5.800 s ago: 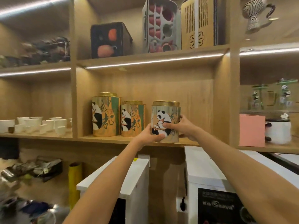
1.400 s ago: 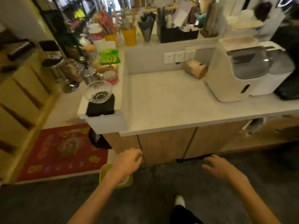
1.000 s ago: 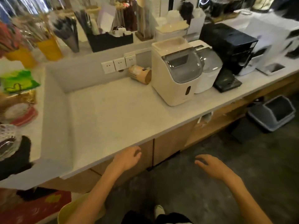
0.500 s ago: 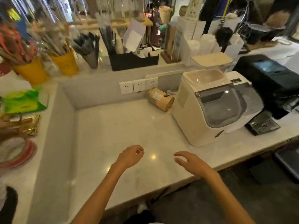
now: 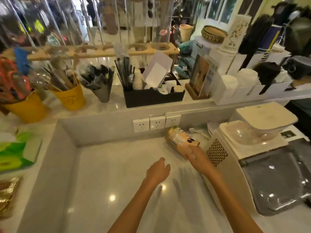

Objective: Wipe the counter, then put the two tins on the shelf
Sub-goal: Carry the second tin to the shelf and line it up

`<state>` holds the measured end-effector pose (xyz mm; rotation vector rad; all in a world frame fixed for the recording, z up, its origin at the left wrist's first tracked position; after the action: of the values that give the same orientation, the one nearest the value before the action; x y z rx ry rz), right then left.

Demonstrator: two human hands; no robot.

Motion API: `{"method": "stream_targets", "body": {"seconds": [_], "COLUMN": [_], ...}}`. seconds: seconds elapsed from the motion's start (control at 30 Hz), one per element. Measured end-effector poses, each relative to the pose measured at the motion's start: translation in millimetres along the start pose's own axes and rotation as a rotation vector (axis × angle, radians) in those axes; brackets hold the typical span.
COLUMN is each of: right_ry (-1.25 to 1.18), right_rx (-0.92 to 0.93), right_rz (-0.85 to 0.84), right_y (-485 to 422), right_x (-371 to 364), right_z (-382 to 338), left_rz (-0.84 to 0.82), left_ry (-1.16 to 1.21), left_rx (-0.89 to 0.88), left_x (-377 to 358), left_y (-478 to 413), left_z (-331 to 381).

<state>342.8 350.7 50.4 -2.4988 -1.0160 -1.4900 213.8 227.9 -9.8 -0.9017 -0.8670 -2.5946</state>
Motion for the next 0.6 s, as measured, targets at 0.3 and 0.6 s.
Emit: {"method": "stream_targets", "body": {"seconds": [0.3, 0.6], "right_ry": [0.021, 0.119], "right_rx": [-0.239, -0.299], "right_rz": [-0.041, -0.221], "right_y": [-177, -128], "right_x": [-12, -71], "right_z": [47, 20], "left_rz": [-0.240, -0.132], "left_ry": [0.529, 0.933], "left_rx": [0.232, 0.283], "left_x": [-63, -40], "left_y": [-106, -59], "left_z": [20, 14]}}
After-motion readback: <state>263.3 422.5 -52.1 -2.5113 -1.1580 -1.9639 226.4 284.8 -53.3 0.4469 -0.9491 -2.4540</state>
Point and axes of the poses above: each hand's wrist, its own y-axis away from the middle knuckle, its own x-axis out of the back of the hand, z = x × y, the point moved 9 cm from there along -y, towards the middle knuckle, and after that the axes turned 3 degrees about y, right-handed, at the moved point
